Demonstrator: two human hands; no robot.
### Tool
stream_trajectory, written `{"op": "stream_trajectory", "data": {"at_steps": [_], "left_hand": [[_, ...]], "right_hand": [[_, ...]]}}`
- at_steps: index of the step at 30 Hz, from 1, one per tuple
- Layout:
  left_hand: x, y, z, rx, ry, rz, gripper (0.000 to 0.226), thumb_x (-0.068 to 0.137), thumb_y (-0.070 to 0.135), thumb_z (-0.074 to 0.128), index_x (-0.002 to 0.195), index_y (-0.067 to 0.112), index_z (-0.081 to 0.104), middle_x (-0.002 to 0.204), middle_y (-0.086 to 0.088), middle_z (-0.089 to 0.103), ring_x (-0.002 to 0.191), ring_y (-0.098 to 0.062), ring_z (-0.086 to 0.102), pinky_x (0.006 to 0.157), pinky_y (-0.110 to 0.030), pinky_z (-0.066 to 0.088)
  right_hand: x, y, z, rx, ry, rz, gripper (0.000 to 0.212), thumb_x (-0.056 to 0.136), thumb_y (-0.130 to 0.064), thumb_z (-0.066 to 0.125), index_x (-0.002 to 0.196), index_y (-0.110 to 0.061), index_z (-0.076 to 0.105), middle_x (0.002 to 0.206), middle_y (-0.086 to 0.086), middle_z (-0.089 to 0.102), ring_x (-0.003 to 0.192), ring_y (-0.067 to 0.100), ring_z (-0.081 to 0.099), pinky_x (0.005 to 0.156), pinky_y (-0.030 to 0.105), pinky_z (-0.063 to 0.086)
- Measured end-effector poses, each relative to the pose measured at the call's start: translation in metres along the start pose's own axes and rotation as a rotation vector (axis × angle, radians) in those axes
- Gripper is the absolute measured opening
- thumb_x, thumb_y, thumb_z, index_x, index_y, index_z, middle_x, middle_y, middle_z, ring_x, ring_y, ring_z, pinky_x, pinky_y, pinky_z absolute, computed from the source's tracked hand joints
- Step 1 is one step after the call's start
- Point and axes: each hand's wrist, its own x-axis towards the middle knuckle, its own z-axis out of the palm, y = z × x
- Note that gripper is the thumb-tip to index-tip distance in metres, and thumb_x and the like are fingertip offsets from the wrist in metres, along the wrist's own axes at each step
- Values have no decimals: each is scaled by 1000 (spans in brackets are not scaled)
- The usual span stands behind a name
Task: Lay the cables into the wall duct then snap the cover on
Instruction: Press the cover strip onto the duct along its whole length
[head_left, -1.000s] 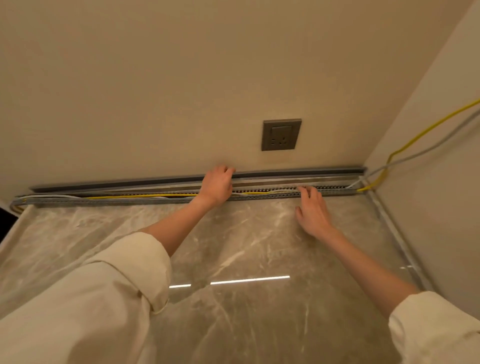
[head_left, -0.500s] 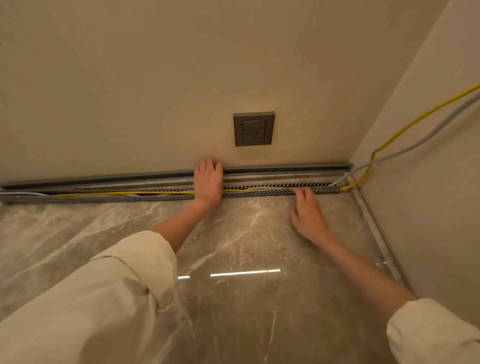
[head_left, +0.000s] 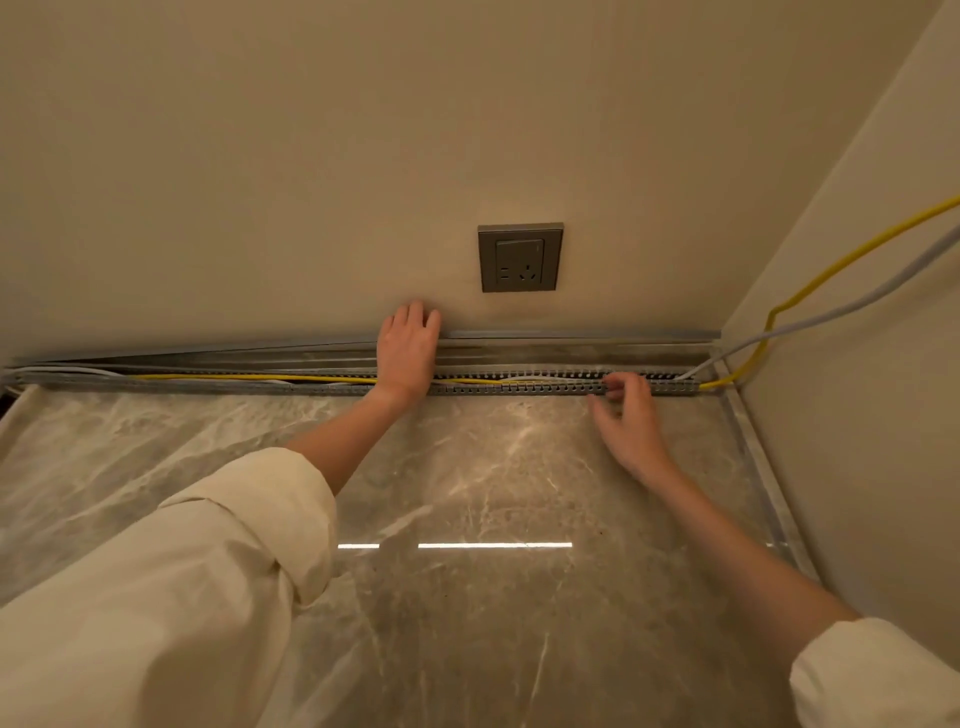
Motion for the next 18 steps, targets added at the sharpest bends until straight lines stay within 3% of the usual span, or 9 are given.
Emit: {"op": "stream_trajectory", "data": {"at_steps": [3,6,12,18], "left_hand": [[-4,-15,-6,53,-14,37,40,61,-13,66,91,6,48,91,-16,54,83,-33,51,66,-39,42],[-12,-25,-7,99,-7,47,46,55,-11,70,87,8,44,85,-13,52,76,-30,50,61,-36,42],[-23,-36,-6,105,57,36,34,64,-12,66,84,7,47,76,-12,56,64,-27,56,56,-33,45],[-22,-44,0,-67,82,61,16,82,-2,49,97,2,48,86,-16,56,77,-32,51,73,-42,41]], "right_hand": [[20,-16,-3,411,92,262,46,86,-32,64,119,-3,49,107,10,59,88,14,58,74,22,48],[43,-27,-11,658,99,409,59,87,-37,62,127,3,43,109,12,63,86,19,66,68,26,55],[53,-43,-22,1221,64,616,12,93,-15,55,100,-6,52,103,12,61,82,20,64,58,23,56],[47,-43,-26,1315,50,639,3,94,-10,52,95,-7,53,99,11,62,89,20,61,63,24,59]]}}
